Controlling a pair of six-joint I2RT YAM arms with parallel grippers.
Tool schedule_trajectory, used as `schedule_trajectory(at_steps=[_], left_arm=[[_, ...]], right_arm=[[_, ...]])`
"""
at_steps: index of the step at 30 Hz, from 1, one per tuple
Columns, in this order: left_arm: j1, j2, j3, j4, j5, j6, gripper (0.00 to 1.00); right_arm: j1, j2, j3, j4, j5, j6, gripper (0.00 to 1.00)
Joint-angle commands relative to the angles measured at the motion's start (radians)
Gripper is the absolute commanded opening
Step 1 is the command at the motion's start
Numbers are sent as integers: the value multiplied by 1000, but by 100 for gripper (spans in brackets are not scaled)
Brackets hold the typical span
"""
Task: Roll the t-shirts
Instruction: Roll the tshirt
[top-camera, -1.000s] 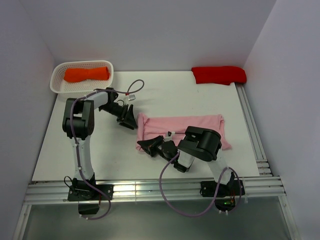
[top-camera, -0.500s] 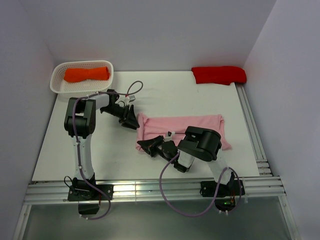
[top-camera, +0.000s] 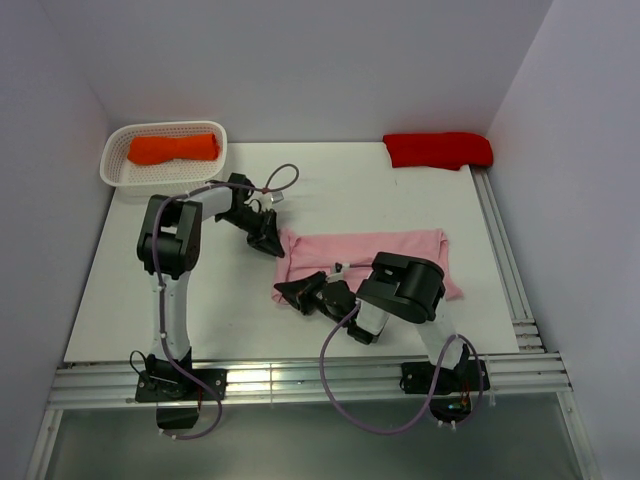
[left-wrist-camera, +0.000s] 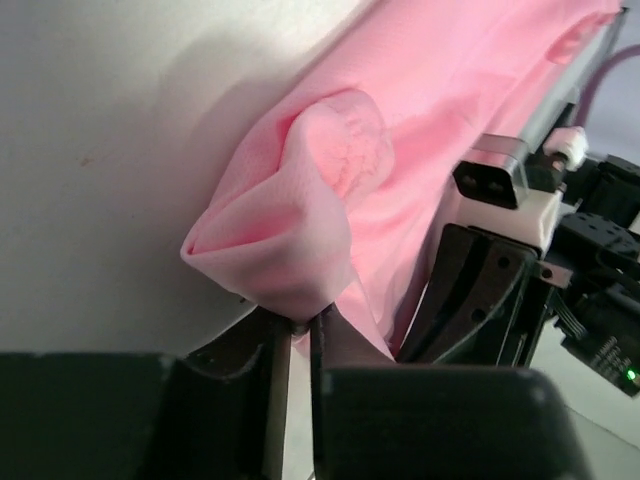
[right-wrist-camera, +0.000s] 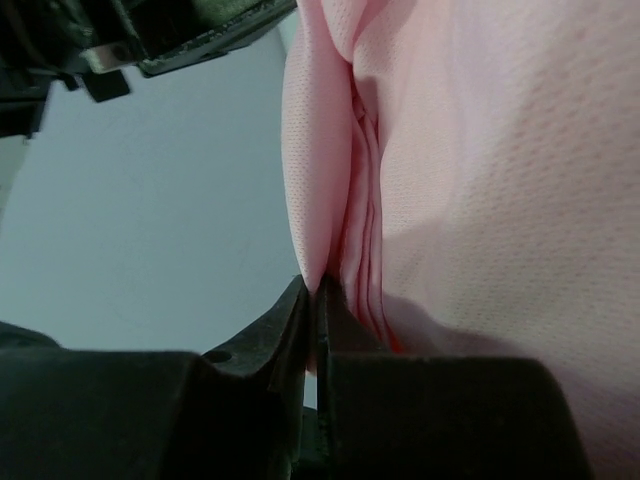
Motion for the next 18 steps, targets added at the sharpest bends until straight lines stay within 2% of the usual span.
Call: schedule_trajectory(at_steps=[1,2,3,6,7,8,9,18], left_arm=[[-23,-39,45,3,-115,-5,10],[-28,-39,47,-3,-155,4,3],[-33,-45,48,-18,-181,4,0],[-52,-56,56,-46,-261,52,0],[-59,-61,56,-55,-287,52,0],[-62,-64,56,-60,-304,59,0],[-66,-70,57,-64,-340,61,0],[-88,-90,47,-92,-469,58,0]], right_arm=[[-8,-21,-10,-243,-85,51,2],[-8,-37,0,-286,-92,22,7],[-12,-53,9,-335,-97,2,20],[-14,-145,59,-588,-93,-91,40],[-12,-193,96,-732,-86,-142,42],[-14,-214,116,-803,-70,-168,46],[-12,-234,135,-927,-59,-190,47],[11,-441,315,-1404,73,-386,51]])
